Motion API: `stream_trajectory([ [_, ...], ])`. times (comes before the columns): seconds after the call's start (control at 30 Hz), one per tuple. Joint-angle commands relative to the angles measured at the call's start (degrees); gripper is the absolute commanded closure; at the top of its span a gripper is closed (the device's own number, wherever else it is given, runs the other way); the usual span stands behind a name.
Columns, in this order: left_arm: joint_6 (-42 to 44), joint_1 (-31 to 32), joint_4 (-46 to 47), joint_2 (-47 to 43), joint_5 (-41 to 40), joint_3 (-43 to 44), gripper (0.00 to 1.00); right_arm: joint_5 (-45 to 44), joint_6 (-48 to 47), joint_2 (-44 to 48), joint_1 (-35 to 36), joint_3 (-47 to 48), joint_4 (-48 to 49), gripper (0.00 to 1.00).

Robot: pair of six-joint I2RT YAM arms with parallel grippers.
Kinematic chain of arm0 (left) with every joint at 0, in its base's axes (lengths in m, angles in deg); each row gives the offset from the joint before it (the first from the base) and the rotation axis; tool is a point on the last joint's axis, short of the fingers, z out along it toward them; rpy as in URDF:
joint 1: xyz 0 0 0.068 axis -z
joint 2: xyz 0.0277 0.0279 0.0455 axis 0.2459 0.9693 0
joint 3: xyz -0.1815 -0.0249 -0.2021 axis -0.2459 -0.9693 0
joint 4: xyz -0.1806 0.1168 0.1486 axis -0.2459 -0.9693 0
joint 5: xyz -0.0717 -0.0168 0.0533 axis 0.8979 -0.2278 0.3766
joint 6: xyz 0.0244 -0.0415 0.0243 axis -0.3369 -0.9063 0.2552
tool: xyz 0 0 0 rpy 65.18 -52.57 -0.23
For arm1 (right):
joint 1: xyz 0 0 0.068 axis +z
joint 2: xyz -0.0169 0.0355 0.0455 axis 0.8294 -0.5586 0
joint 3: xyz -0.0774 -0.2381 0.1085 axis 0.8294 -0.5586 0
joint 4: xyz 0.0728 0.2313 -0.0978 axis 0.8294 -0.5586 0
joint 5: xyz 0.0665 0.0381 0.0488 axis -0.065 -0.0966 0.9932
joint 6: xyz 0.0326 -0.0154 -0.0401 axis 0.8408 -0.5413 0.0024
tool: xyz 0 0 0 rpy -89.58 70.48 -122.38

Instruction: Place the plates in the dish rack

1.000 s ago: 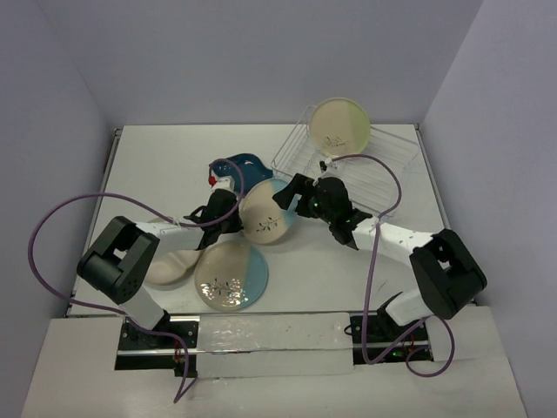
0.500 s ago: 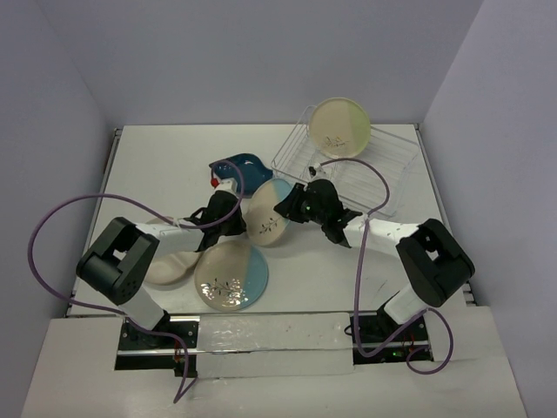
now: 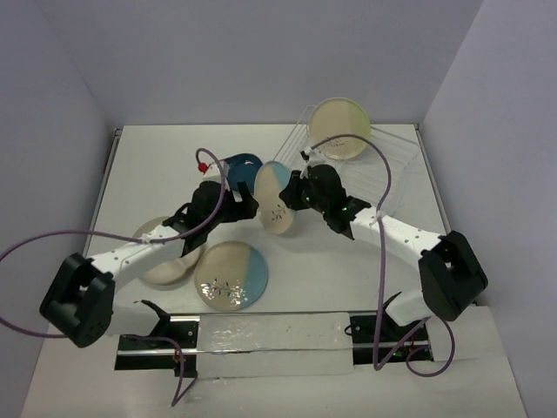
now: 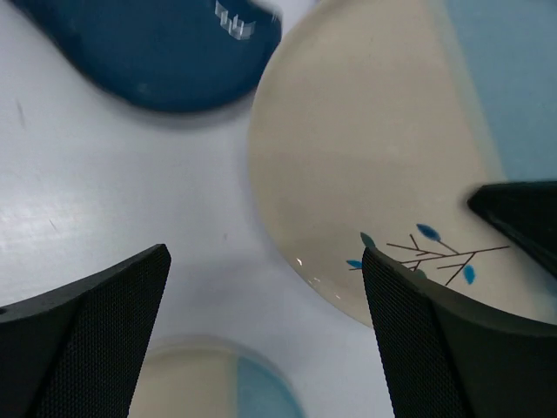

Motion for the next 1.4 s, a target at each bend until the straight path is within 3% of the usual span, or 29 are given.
stream_trajectory([
  [0.0,1.40,-0.70,-3.47,-8.75,-8.45,4.56,0.01,1.38,-19.55,9.64,-0.41,12.58,5.98,1.00],
  [0.27,-0.51,-6.27,-8.30,-14.83,-11.65,1.21,0.01,17.18,-45.91,10.27,-11.76,25.71,-5.84,1.00],
  [0.43,0.42,-7.80,-8.78,-17.39,-13.09,-1.33,0.01,22.48,-61.74,-2.81,-21.71,46.21,-27.47,1.00],
  [0.63,2.37,-8.74,-9.31,-16.18,-14.30,-0.05,0.01,27.49,-79.57,-12.20,-26.98,56.82,-39.88,1.00],
  [0.8,3.67,-9.62,-8.50,-13.54,-13.82,1.51,0.01,28.58,-82.27,-22.92,-30.36,69.70,-48.68,1.00],
  [1.03,4.74,-10.28,-7.13,-8.64,-11.76,3.79,0.01,26.86,-83.70,-29.57,-31.06,72.36,-49.28,1.00],
  [1.37,5.25,-11.20,-6.32,-3.72,-9.75,5.89,0.01,25.07,-78.10,-35.39,-31.04,75.80,-45.42,1.00],
])
